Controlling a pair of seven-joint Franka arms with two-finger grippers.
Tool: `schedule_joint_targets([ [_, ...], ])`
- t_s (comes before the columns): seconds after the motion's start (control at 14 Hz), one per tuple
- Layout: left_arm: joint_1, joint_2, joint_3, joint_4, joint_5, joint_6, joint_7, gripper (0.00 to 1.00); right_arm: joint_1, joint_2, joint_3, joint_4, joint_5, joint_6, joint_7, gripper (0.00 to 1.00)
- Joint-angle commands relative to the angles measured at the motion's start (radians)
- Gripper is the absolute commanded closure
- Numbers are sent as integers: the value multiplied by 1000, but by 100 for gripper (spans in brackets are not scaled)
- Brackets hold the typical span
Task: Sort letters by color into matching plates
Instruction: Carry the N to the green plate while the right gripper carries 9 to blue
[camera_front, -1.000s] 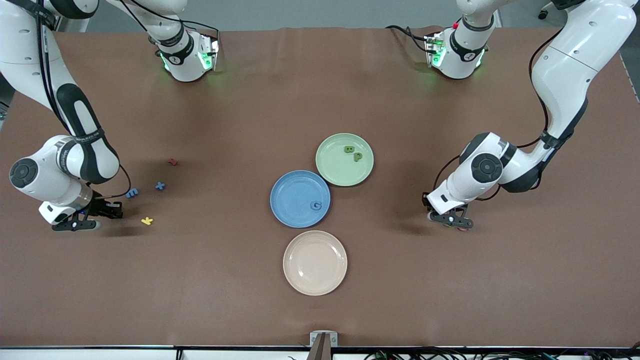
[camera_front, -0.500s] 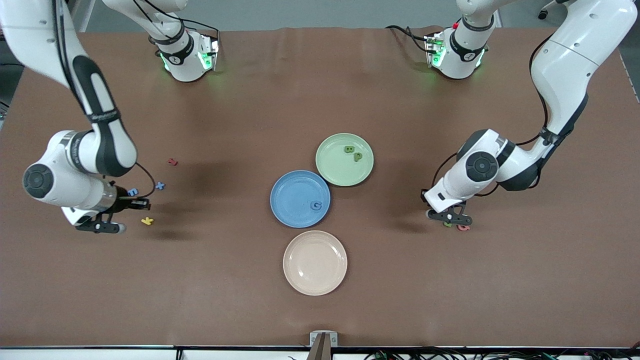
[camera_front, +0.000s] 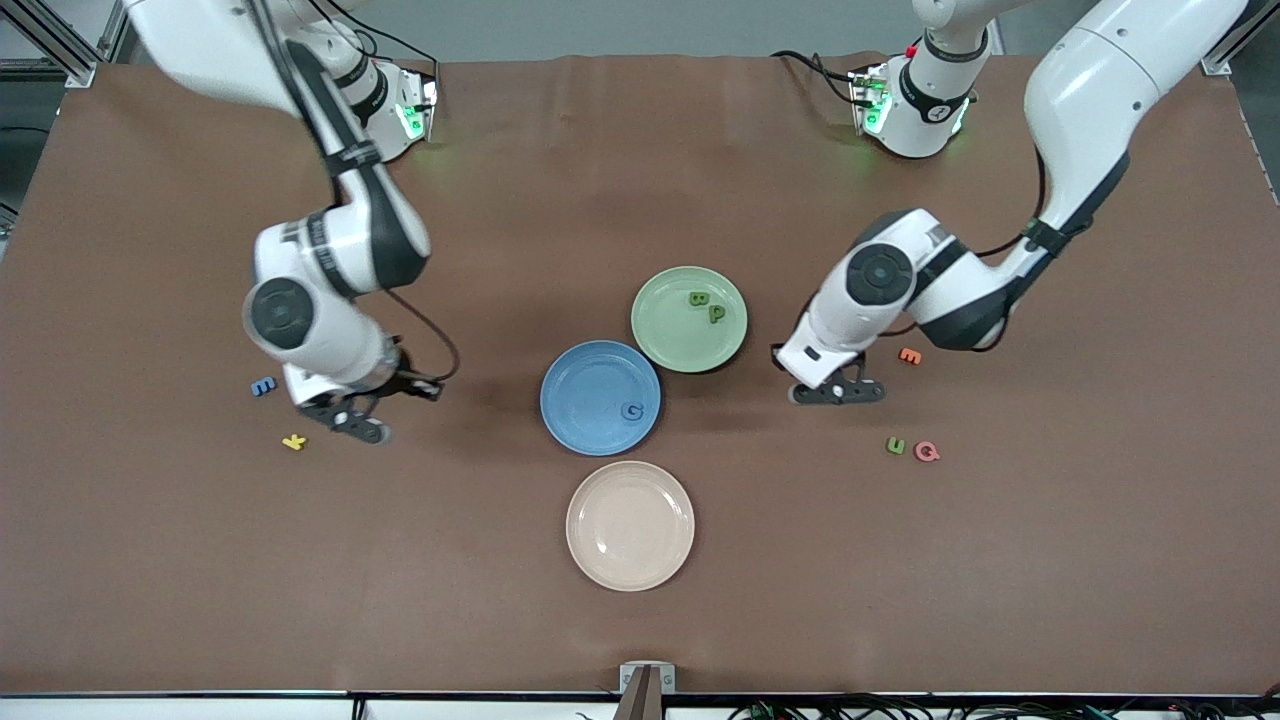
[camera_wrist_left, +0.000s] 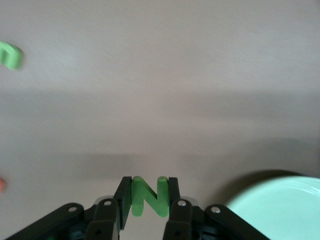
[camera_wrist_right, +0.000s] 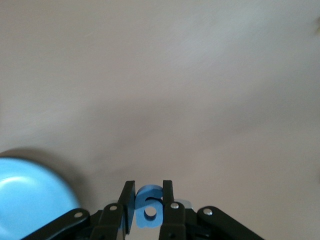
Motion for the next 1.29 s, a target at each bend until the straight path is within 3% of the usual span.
schedule_joint_targets([
  [0.0, -96, -8, -2, 13, -19, -15, -137, 82, 95, 69, -15, 83, 13, 38, 187, 100],
  [0.43, -275, 59, 6, 74, -21, -15, -314, 82, 238, 266, -17, 226, 7, 154, 455, 100],
  [0.93, -565, 105, 218, 206, -54, -13, -394, 82, 287, 385, -17, 341, 2, 183, 578, 97],
  [1.0, -600, 121, 248, 224, -56, -13, -395, 82, 287, 386, -17, 341, 2, 184, 578, 70],
  [1.07, -622, 125, 261, 235, -56, -12, -395, 82, 287, 386, -18, 341, -1, 184, 578, 1],
  [1.21, -631, 136, 267, 235, -56, -10, -395, 80, 287, 386, -17, 343, -2, 182, 578, 0],
])
